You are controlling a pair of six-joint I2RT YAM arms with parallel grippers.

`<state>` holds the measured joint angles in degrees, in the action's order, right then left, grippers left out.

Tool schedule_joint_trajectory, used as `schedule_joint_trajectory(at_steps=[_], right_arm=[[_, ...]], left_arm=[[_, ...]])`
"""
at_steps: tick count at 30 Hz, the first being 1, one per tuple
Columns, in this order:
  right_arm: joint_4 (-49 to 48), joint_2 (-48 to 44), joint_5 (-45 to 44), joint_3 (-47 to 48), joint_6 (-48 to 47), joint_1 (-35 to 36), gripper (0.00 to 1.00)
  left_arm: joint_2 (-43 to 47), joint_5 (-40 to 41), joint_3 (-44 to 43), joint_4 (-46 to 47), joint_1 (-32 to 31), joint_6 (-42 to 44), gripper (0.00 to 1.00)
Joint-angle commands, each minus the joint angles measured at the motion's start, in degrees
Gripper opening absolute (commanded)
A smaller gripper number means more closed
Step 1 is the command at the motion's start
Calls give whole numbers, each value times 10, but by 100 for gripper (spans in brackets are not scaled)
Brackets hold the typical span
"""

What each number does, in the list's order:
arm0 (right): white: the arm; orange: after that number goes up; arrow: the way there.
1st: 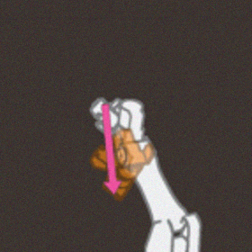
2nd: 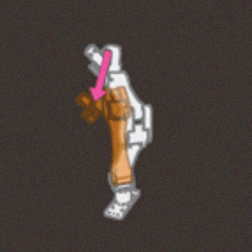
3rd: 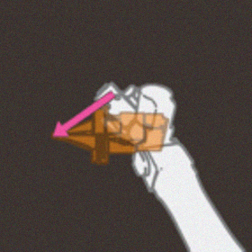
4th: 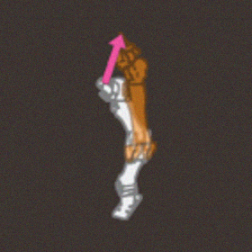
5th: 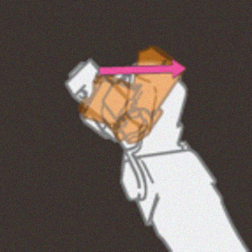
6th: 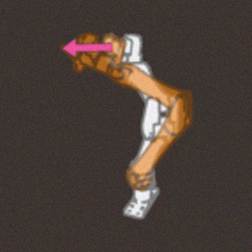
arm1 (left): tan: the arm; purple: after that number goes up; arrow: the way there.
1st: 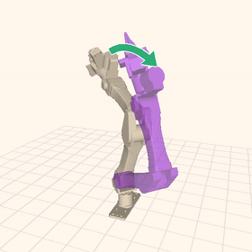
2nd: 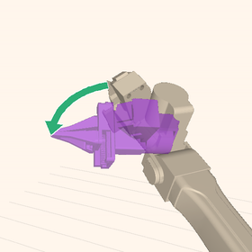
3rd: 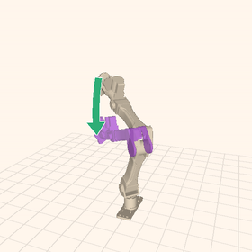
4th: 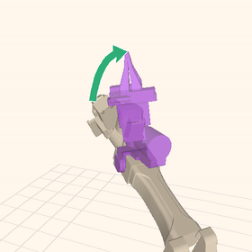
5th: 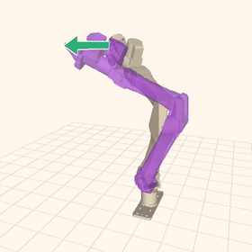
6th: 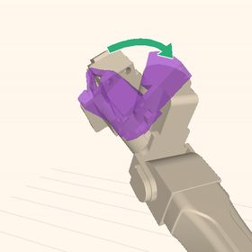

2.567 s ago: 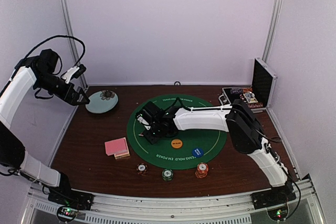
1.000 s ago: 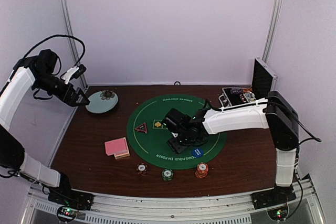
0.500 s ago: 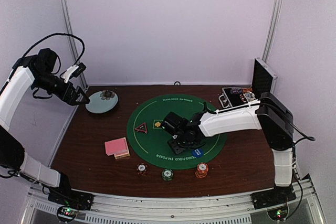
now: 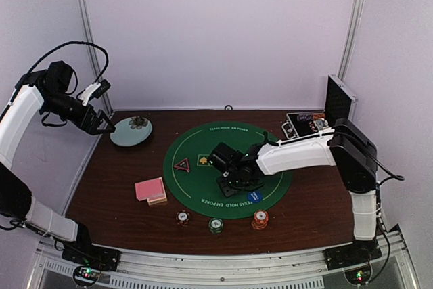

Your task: Distribute texas hold em gaming equipment

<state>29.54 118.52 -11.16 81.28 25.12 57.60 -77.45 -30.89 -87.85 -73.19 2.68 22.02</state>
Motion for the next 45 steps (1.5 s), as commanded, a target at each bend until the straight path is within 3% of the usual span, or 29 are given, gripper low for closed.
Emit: schedule_joint_trajectory(at_steps=[1,14,32,38,45], right_arm=[[-17,36,-23,14,8,-35,48],[-29,84,-9,81,-17,-98,44],[-6,216,32,296,-81,-186,42],[58,282,89,406,-66,-216,41],[64,292,98,437,-58,-218,42]], left_arm=[[9,-2,-18,3,2,-3,98],[20,15,-9,3,1,7,98],[16,10,3,3,1,13,97],[21,7,14,3,1,19,98],[21,6,23,8,1,22,97]])
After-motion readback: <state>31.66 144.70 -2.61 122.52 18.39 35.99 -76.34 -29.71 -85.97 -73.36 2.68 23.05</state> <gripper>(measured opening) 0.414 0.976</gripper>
